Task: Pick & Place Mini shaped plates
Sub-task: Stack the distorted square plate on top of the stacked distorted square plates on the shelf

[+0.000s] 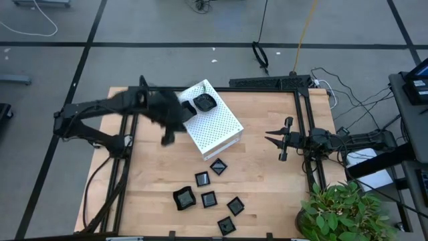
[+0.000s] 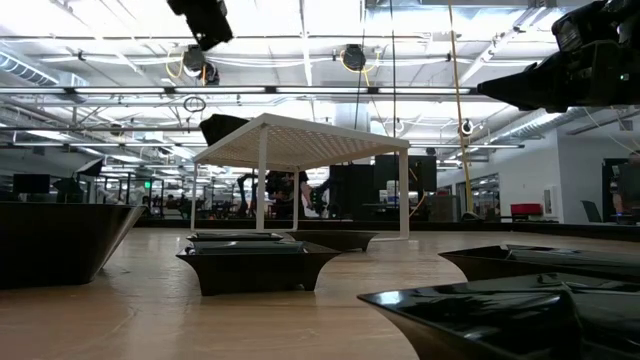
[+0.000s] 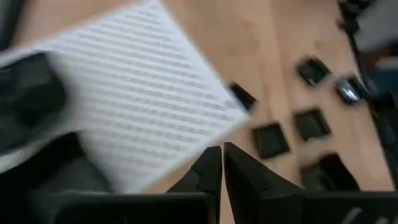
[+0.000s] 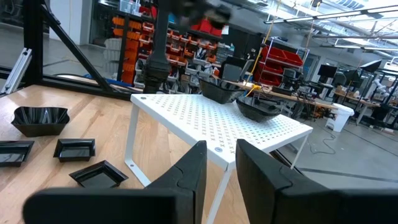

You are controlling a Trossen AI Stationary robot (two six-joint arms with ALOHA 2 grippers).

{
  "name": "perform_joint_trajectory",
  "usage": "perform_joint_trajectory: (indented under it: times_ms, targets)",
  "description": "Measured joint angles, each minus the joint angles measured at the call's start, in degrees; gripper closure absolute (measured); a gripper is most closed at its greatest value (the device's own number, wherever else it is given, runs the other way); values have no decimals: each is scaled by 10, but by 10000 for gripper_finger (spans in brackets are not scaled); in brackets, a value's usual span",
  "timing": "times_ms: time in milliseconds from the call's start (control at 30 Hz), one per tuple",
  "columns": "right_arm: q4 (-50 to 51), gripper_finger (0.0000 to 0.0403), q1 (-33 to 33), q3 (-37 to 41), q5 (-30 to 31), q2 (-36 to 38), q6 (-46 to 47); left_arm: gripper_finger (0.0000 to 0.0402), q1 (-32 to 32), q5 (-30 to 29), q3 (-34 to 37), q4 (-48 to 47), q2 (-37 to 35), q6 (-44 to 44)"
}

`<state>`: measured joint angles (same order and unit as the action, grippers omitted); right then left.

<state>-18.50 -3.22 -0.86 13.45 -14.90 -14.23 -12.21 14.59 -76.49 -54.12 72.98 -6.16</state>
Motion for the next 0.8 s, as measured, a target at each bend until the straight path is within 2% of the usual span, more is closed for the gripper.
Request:
perform_joint_trajectory:
  times_ms: [167,300,433,600,800]
  targets:
    - [0,330,0,0,0,0,0,377,145,-138,9,-55,33,174]
    - [1,330,0,0,0,0,0,367,269,-177,10,-89,97,297]
    - [0,330,0,0,0,0,0,327,346,-231,10,-91,164,419]
    - [0,330,0,0,0,0,0,259,391,-236,10,-91,240,581]
    - [0,330,0,0,0,0,0,203,422,-168,10,-83,303,655]
